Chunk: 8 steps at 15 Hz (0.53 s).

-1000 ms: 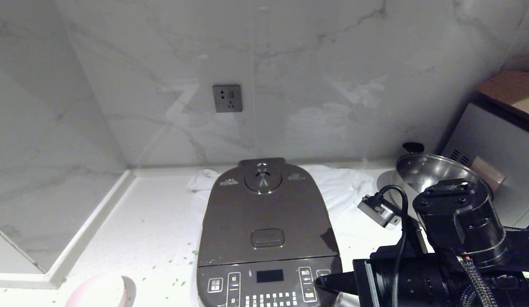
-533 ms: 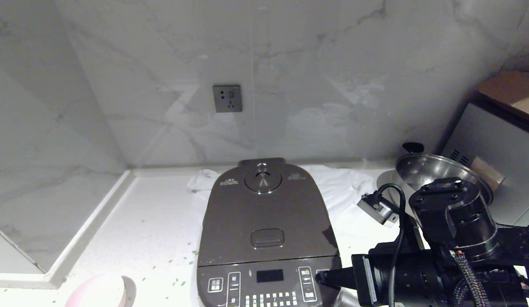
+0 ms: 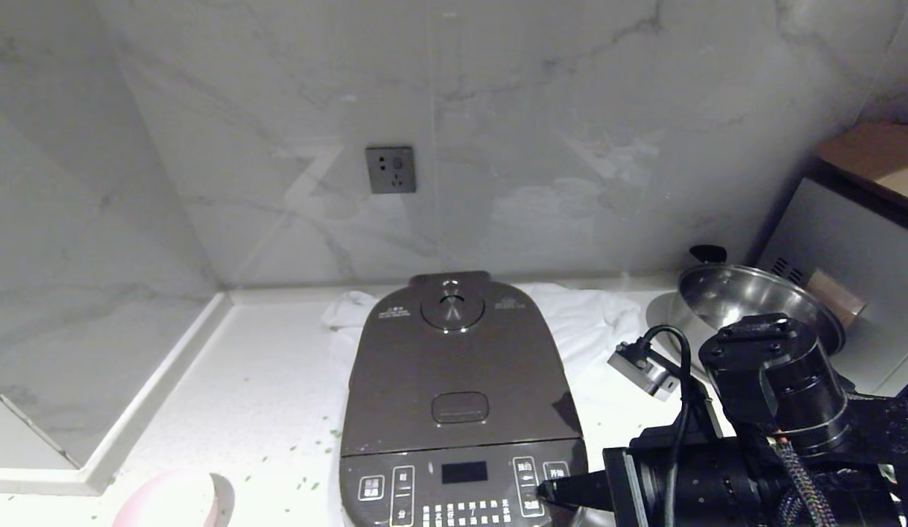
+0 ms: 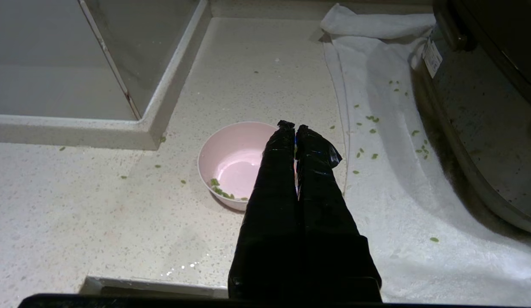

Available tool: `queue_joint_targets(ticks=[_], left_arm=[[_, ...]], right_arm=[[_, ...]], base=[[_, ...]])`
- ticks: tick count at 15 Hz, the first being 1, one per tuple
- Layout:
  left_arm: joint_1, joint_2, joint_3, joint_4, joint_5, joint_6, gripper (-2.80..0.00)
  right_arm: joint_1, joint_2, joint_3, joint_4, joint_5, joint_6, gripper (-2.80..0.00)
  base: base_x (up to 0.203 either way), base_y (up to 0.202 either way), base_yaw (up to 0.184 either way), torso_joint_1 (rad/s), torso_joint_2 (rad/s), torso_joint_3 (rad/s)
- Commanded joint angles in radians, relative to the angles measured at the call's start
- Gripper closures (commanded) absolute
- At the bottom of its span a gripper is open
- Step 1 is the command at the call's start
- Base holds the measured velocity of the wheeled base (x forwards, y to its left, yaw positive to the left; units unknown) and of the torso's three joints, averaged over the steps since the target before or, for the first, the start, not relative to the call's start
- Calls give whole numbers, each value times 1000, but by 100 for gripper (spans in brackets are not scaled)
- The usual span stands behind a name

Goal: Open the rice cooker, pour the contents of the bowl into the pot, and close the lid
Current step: Press the start button

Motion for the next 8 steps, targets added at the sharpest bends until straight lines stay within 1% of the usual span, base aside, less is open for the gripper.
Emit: queue_joint_targets(ticks=[1, 4, 6, 8], left_arm=[[0, -2, 0, 2, 1, 0, 0], [0, -2, 0, 2, 1, 0, 0], [0, -2, 0, 2, 1, 0, 0], [0, -2, 0, 2, 0, 0, 0]], right_arm=[[-5, 18, 5, 3, -2, 7, 0], [-10, -9, -8, -1, -11, 4, 0], [-31, -65, -32, -1, -17, 2, 0], [-46, -138, -74, 11, -61, -3, 0]], base=[[0, 0, 0, 0, 0, 0], [0, 0, 0, 0, 0, 0], [0, 0, 0, 0, 0, 0], [0, 0, 0, 0, 0, 0]])
